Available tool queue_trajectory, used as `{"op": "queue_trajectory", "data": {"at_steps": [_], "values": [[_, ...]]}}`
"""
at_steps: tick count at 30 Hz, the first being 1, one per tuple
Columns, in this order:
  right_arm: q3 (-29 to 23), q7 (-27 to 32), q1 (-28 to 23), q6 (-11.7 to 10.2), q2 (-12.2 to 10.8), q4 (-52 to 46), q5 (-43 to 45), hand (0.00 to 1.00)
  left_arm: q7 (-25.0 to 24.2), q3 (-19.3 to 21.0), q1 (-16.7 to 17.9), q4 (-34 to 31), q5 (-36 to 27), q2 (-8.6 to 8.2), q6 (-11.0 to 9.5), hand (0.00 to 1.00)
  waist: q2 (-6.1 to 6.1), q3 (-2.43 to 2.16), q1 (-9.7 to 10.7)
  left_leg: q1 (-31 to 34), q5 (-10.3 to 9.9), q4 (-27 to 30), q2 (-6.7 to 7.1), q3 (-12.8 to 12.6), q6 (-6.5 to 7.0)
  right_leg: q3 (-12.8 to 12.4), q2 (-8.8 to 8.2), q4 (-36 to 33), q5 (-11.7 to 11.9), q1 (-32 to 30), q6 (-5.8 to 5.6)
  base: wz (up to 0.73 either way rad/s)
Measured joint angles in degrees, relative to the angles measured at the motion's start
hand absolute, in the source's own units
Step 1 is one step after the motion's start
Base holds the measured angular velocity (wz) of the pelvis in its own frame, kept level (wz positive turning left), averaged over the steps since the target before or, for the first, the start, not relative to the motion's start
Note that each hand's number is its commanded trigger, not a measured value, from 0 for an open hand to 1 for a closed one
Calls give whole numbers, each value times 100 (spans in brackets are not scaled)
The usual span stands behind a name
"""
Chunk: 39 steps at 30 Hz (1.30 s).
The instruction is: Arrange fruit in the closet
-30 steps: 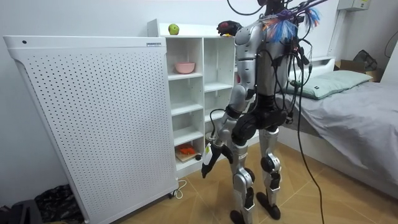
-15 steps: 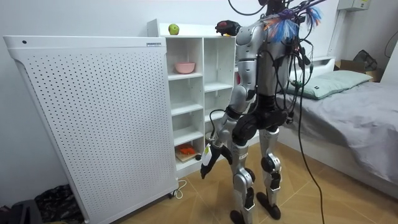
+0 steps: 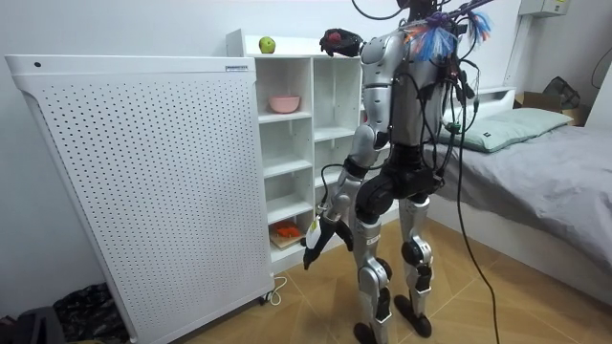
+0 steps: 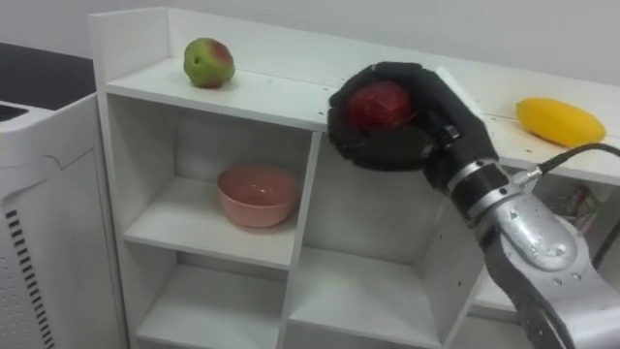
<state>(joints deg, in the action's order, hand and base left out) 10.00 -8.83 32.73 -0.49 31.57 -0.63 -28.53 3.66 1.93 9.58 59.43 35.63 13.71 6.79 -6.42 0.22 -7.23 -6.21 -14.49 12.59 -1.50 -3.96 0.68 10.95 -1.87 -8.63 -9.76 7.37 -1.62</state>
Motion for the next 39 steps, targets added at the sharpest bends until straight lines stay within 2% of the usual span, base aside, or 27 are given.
{"op": "queue_trajectory", "data": {"at_steps": [9,12,15,16,19,23,26,29,31,36,38,39], "values": [[12,-279,-476,96,-493,-364,-19,100,43,-117,0,16,-223,-19,28,0,90,-36,12,20,7,-30,-30,-66,10,19,8,-18,33,-16,46,-5],[180,-309,-704,99,-728,-449,-26,100,83,-206,-15,54,-229,-17,49,0,115,-51,18,46,13,-12,5,-58,8,34,9,-9,33,-36,47,0],[443,-458,-974,111,-821,-397,-41,100,131,-458,-57,99,-239,-20,44,0,163,-58,10,60,15,20,-1,-59,9,29,1,-5,33,-72,47,0],[492,-488,-1022,116,-840,-370,-41,100,131,-502,-60,99,-243,-22,41,0,179,-53,8,69,16,22,-8,-59,10,30,-2,-4,33,-86,47,0],[564,-506,-1215,111,-1121,163,-7,100,261,-588,-164,103,-532,-22,14,0,227,-25,23,309,20,101,-19,-74,15,26,-12,-41,39,-288,55,0],[567,-472,-1276,105,-1182,912,-23,100,435,-806,-336,311,-736,-18,-25,0,274,9,48,554,57,111,-8,-72,34,51,-39,-122,42,-528,59,1],[571,-234,-1275,74,-1209,1723,-57,100,503,-1133,-491,374,-1131,-21,-64,0,298,21,45,806,119,115,12,-54,47,57,-74,-224,45,-843,63,4],[513,70,-1251,53,-1393,2706,-55,100,634,-1172,-656,562,-1183,-148,-108,0,338,50,-26,1031,141,144,15,-44,53,42,-97,-316,48,-1117,68,-5],[472,263,-1250,42,-1445,3106,-86,100,735,-1172,-750,716,-1404,-229,-207,0,404,95,-31,1327,141,255,15,-37,53,41,-108,-426,48,-1413,68,0],[397,529,-1235,-3,-1567,3869,-424,100,854,-1169,-886,748,-1882,-225,-215,0,478,118,-17,1990,141,584,3,-19,54,112,-144,-774,45,-2057,73,2],[392,638,-1233,-4,-1622,4066,-766,100,866,-1219,-900,743,-2064,-222,-220,0,511,142,-15,2285,142,767,8,8,55,181,-185,-948,32,-2334,95,9],[384,731,-1232,-4,-1623,4136,-927,100,870,-1367,-893,711,-2217,-215,-219,0,547,167,-5,2488,155,888,23,29,77,212,-225,-1067,19,-2517,117,11]]}}
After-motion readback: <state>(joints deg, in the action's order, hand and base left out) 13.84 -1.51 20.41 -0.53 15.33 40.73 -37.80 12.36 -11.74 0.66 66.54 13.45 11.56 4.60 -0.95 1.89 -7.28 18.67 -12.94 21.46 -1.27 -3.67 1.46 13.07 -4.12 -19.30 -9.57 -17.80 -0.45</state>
